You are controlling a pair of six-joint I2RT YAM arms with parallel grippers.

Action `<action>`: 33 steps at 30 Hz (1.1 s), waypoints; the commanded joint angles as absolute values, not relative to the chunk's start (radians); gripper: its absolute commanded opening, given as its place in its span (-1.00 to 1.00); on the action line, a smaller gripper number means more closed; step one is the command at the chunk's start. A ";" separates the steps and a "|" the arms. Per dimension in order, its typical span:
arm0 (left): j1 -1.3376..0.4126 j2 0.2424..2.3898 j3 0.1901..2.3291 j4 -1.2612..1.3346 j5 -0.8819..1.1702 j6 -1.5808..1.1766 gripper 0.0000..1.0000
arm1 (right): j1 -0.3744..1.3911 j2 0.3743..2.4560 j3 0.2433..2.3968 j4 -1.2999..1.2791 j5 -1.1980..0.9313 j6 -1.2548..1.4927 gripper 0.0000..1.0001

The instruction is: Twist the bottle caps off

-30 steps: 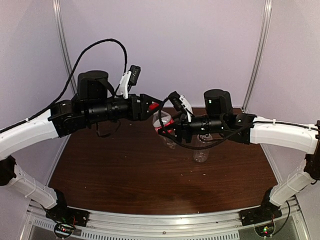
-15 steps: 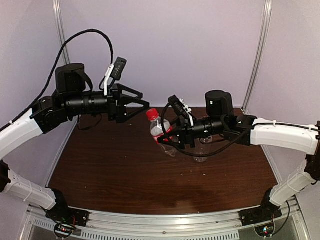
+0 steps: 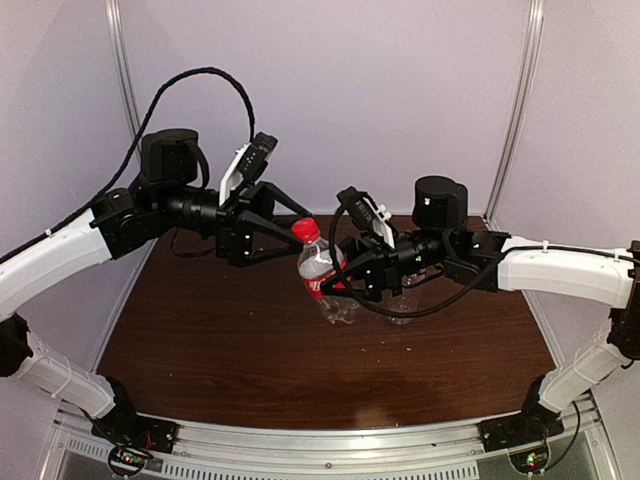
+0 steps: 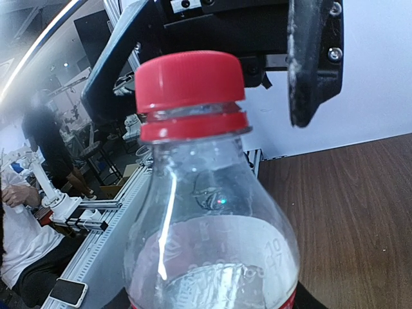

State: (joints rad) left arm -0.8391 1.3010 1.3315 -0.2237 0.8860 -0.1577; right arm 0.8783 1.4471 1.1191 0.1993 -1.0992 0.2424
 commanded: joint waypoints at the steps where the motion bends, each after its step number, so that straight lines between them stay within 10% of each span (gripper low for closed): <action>1: -0.828 1.327 1.371 -0.136 0.983 -0.146 0.44 | 0.874 1.456 1.123 0.261 -1.155 0.278 -0.44; 24: -0.813 1.358 1.340 -0.088 0.983 -0.204 -0.39 | 0.874 1.457 1.118 0.246 -1.126 0.270 -0.45; 33: -0.820 1.310 1.344 -0.158 0.564 -0.343 -0.64 | 0.873 1.437 1.168 0.025 -0.708 0.129 -0.45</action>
